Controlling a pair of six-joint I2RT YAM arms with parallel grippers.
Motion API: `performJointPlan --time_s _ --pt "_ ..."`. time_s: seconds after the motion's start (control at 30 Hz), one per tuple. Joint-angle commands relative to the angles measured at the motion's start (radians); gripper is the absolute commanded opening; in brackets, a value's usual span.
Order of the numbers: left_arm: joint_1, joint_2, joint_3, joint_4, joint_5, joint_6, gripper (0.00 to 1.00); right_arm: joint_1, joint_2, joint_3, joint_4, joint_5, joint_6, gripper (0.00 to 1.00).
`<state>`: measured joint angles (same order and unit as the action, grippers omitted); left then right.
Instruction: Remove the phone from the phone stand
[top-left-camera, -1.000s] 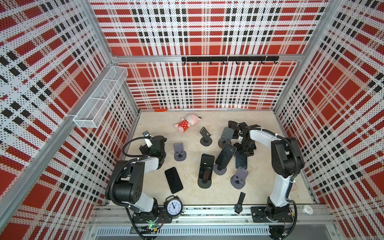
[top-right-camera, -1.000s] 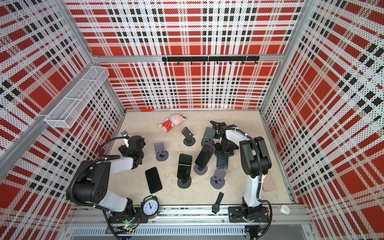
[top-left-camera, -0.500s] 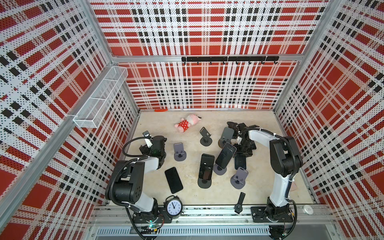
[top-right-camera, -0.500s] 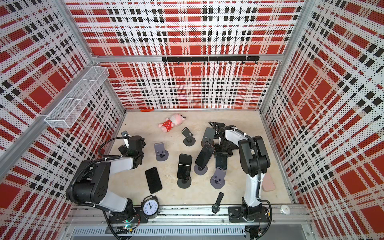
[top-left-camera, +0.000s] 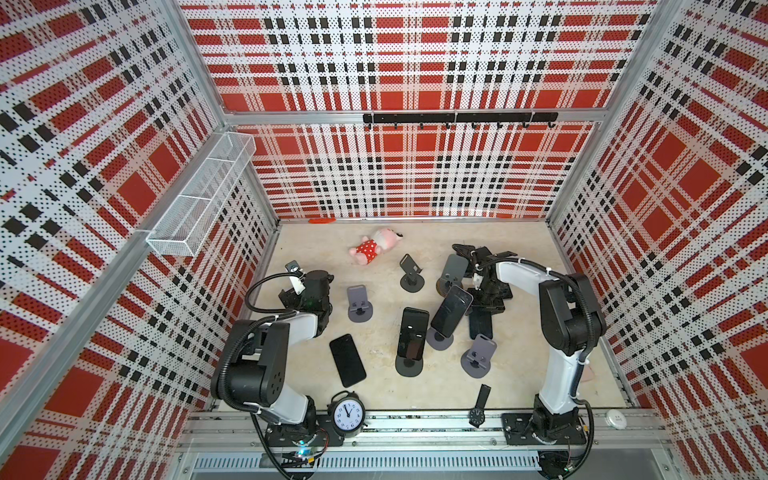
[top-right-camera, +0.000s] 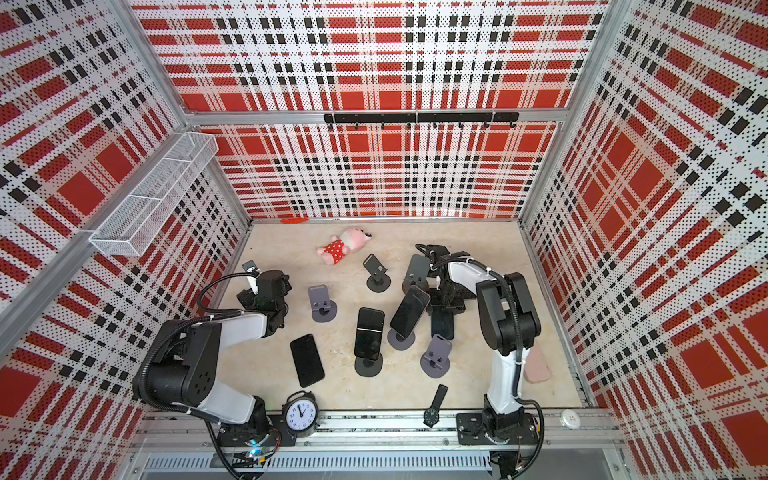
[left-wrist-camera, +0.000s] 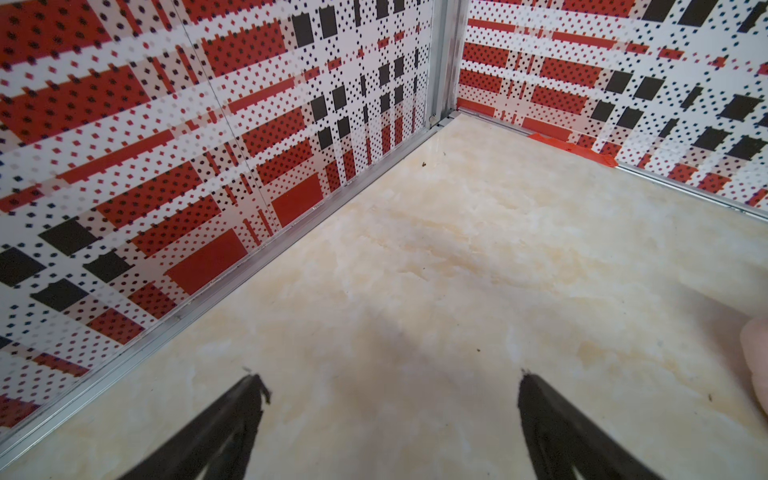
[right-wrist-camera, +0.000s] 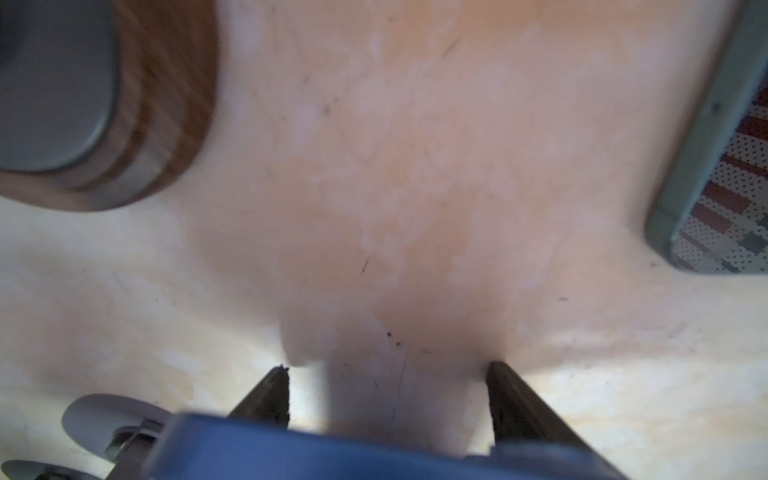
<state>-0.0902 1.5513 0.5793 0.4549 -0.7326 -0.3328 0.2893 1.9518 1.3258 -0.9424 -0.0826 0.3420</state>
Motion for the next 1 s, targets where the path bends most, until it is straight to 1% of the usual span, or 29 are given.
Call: performJointPlan --time_s 0.0,0.43,0.57,0.77,0.97 --pt "0.010 0.007 0.017 -0.002 0.001 -0.001 0.98 0.004 0.045 -0.042 0.126 0.001 -0.023 0.78" --pt "0.012 0.002 0.013 -0.003 -0.002 -0.005 0.98 0.003 0.059 -0.049 0.132 0.026 -0.020 0.78" --pt "0.012 -0.002 0.009 -0.002 -0.001 -0.005 0.98 0.003 0.057 -0.060 0.143 0.014 -0.023 0.78" --pt "0.011 0.000 0.010 -0.002 -0.001 -0.005 0.98 0.004 0.061 -0.060 0.142 0.045 -0.028 0.78" --pt "0.012 -0.003 0.008 -0.002 -0.004 -0.007 0.98 0.003 0.055 -0.074 0.161 0.041 -0.031 0.78"
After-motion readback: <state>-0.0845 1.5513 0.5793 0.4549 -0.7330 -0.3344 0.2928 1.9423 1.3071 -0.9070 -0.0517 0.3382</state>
